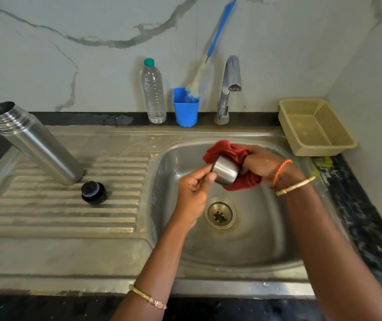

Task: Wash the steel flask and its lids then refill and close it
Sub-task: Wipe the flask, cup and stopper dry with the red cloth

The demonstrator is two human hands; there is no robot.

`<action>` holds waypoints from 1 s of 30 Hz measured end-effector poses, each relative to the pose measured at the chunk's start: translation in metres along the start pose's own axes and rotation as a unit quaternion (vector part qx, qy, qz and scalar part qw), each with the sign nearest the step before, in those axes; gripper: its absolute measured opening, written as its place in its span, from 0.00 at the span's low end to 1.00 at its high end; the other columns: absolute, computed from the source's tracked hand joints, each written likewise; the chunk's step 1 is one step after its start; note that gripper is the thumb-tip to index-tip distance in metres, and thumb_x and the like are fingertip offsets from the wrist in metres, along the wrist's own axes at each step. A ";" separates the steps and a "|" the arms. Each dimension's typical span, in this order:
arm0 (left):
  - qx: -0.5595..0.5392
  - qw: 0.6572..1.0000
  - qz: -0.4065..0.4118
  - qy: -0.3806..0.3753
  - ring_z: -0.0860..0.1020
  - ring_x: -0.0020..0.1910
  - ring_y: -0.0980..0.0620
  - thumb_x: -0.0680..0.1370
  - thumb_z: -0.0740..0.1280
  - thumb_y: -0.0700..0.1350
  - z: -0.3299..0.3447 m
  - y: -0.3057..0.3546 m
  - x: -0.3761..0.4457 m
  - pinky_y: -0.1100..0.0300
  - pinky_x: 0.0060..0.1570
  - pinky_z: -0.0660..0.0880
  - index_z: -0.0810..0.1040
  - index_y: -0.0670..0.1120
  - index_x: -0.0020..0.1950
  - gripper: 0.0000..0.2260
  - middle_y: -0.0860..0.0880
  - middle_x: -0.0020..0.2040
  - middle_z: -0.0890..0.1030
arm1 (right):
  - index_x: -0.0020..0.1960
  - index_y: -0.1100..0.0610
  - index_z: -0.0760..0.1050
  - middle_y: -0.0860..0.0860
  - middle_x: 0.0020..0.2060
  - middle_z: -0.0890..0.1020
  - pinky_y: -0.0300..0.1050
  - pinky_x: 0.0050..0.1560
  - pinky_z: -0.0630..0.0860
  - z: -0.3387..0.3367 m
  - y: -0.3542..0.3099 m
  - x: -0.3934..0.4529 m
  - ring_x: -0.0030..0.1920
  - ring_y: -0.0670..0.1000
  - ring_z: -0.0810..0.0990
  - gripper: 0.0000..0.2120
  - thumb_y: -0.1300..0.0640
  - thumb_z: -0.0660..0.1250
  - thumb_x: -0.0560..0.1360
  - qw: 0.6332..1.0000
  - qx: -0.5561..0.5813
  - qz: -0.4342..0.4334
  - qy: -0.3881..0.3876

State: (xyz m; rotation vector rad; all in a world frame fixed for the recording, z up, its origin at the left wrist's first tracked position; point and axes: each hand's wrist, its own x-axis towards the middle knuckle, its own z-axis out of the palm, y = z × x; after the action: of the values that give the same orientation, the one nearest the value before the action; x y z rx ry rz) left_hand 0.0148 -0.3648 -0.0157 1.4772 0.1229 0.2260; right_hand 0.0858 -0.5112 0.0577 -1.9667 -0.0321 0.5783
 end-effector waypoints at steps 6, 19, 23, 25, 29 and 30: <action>0.024 0.998 -0.064 0.011 0.74 0.27 0.65 0.75 0.63 0.28 0.006 0.000 0.036 0.69 0.32 0.71 0.79 0.47 0.37 0.16 0.59 0.26 0.78 | 0.76 0.50 0.54 0.51 0.75 0.59 0.51 0.69 0.64 0.076 0.018 -0.013 0.72 0.58 0.59 0.34 0.67 0.60 0.74 0.915 -0.339 -0.131 0.177; 0.018 0.997 -0.062 -0.043 0.80 0.37 0.63 0.78 0.62 0.30 0.002 -0.009 0.044 0.72 0.42 0.74 0.78 0.34 0.57 0.10 0.50 0.41 0.83 | 0.70 0.51 0.70 0.53 0.58 0.78 0.40 0.54 0.73 0.037 0.015 0.011 0.55 0.53 0.76 0.29 0.71 0.58 0.72 0.988 -0.073 -0.054 0.126; -0.011 0.992 -0.123 -0.005 0.77 0.38 0.54 0.76 0.64 0.30 0.005 -0.015 0.043 0.66 0.38 0.74 0.79 0.46 0.42 0.12 0.48 0.38 0.80 | 0.73 0.53 0.63 0.53 0.72 0.66 0.53 0.69 0.63 0.083 0.028 -0.011 0.71 0.58 0.62 0.33 0.68 0.61 0.70 0.922 -0.266 -0.199 0.197; -0.017 0.990 -0.140 0.012 0.76 0.38 0.54 0.77 0.64 0.31 0.004 -0.020 0.041 0.65 0.38 0.74 0.78 0.46 0.40 0.11 0.47 0.38 0.79 | 0.74 0.49 0.60 0.49 0.75 0.61 0.56 0.69 0.63 0.087 0.036 -0.009 0.73 0.57 0.56 0.36 0.69 0.60 0.70 0.918 -0.320 -0.160 0.171; -0.011 0.992 -0.128 -0.009 0.79 0.39 0.55 0.76 0.63 0.29 0.000 -0.022 0.039 0.62 0.47 0.76 0.81 0.37 0.50 0.09 0.49 0.38 0.82 | 0.71 0.55 0.68 0.57 0.67 0.73 0.43 0.67 0.64 0.053 0.030 0.005 0.67 0.57 0.70 0.25 0.65 0.60 0.74 0.963 -0.173 -0.149 0.143; -0.013 0.992 -0.128 -0.017 0.80 0.41 0.56 0.78 0.63 0.31 0.001 -0.019 0.037 0.63 0.50 0.75 0.80 0.36 0.55 0.09 0.49 0.41 0.82 | 0.70 0.53 0.70 0.56 0.62 0.77 0.43 0.63 0.68 0.039 0.024 0.009 0.63 0.57 0.75 0.23 0.66 0.59 0.75 0.980 -0.109 -0.101 0.130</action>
State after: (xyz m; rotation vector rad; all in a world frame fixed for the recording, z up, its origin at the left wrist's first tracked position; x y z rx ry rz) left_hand 0.0527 -0.3590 -0.0321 1.4224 0.2780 -0.0059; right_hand 0.0718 -0.4867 0.0202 -2.2063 -0.1351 0.1888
